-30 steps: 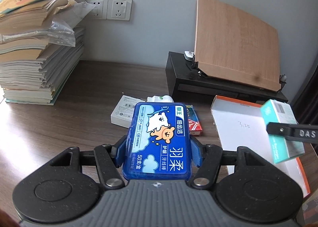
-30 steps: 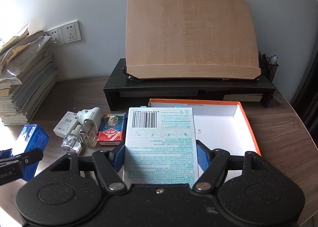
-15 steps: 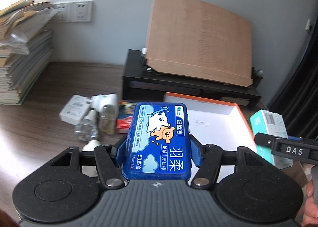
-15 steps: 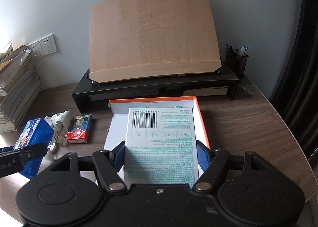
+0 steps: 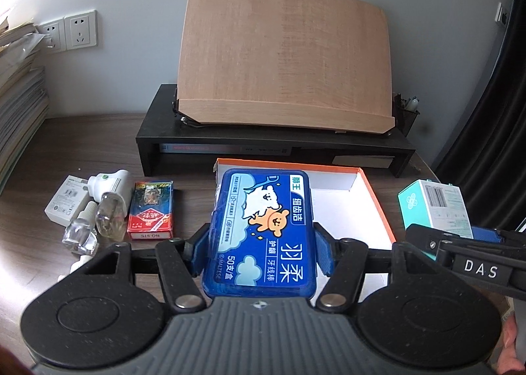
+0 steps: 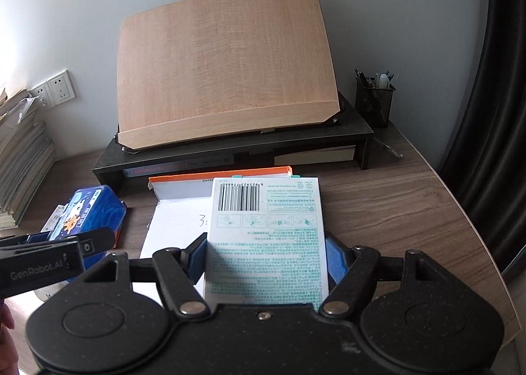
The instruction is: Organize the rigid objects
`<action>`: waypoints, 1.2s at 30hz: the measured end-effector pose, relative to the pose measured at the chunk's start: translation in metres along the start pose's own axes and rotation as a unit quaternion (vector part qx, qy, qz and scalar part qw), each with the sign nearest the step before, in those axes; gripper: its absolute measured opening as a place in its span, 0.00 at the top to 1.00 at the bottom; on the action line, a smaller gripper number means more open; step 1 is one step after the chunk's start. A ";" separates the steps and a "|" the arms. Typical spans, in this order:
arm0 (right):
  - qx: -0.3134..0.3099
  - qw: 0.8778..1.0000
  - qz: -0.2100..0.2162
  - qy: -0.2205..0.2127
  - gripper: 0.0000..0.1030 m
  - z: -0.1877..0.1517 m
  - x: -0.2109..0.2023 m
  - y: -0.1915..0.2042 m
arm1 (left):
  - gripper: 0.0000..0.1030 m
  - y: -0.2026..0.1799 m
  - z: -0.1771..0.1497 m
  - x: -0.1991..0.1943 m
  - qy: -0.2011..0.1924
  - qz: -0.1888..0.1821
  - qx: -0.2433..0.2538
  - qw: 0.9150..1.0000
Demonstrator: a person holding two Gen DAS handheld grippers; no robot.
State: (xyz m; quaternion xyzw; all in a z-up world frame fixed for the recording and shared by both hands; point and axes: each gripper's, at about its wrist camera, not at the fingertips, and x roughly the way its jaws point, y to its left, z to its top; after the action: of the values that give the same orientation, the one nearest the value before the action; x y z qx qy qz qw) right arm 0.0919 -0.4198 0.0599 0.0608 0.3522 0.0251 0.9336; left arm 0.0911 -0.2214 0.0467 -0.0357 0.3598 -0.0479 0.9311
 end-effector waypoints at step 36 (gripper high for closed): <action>-0.010 1.000 0.018 0.001 0.18 0.007 0.010 0.003 | 0.39 -0.005 0.003 0.003 0.001 0.018 -0.007 1.000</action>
State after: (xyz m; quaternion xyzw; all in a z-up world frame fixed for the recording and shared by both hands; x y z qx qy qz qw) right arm 0.1041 -0.4168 0.0585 0.0576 0.3516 0.0453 0.9333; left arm 0.0951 -0.2269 0.0473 -0.0361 0.3613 -0.0290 0.9313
